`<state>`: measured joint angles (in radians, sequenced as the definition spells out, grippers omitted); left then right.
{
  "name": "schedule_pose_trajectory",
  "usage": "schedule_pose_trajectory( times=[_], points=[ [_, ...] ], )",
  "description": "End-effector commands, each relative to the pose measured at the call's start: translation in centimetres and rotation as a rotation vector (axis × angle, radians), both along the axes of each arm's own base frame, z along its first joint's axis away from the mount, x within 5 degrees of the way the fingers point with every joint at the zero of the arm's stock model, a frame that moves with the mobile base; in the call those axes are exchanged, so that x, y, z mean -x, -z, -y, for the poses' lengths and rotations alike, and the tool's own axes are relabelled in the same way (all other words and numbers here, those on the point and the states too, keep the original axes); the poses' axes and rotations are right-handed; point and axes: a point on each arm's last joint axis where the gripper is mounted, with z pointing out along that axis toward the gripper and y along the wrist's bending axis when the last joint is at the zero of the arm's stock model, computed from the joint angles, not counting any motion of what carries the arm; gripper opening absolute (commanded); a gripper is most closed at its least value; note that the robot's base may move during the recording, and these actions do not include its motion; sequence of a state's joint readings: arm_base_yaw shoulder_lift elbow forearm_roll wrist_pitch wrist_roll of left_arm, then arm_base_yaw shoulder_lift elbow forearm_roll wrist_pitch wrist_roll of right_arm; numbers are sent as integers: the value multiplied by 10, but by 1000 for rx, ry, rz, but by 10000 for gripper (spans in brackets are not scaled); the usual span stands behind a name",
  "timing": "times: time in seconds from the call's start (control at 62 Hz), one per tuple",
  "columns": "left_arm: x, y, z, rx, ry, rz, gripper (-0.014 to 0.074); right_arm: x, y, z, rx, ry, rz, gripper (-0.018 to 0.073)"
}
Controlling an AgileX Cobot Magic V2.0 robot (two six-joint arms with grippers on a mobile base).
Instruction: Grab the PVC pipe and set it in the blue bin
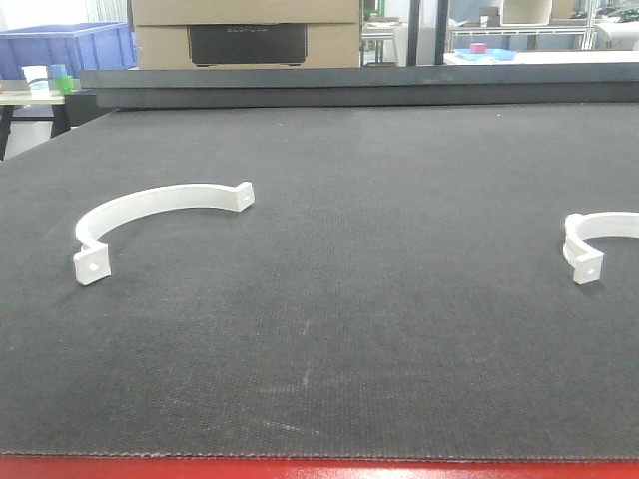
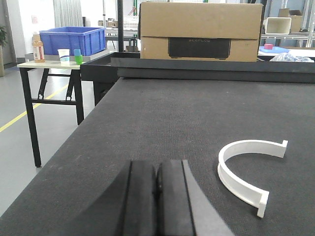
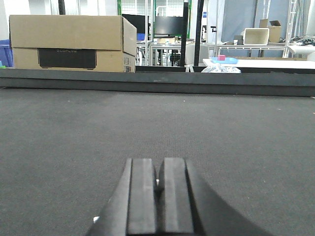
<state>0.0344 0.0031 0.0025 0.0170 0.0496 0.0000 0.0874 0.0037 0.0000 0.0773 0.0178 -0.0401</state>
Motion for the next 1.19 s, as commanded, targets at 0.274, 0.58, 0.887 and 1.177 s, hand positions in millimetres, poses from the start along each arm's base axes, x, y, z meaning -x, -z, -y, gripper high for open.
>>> schedule_pose_trajectory(
  times=[0.274,0.58,0.887,1.177],
  points=[
    [0,-2,0,6,-1,22,-111,0,-2,0,-2,4,21,-168],
    [0,-2,0,6,-1,22,-111,0,-2,0,-2,4,21,-168],
    [1,-11,0,-4,0,119,-111,0,-3,0,21,7,32,-168],
    [9,-45,0,-1,2,309,-111,13,-41,4,-16,39,479,-168]
  ],
)
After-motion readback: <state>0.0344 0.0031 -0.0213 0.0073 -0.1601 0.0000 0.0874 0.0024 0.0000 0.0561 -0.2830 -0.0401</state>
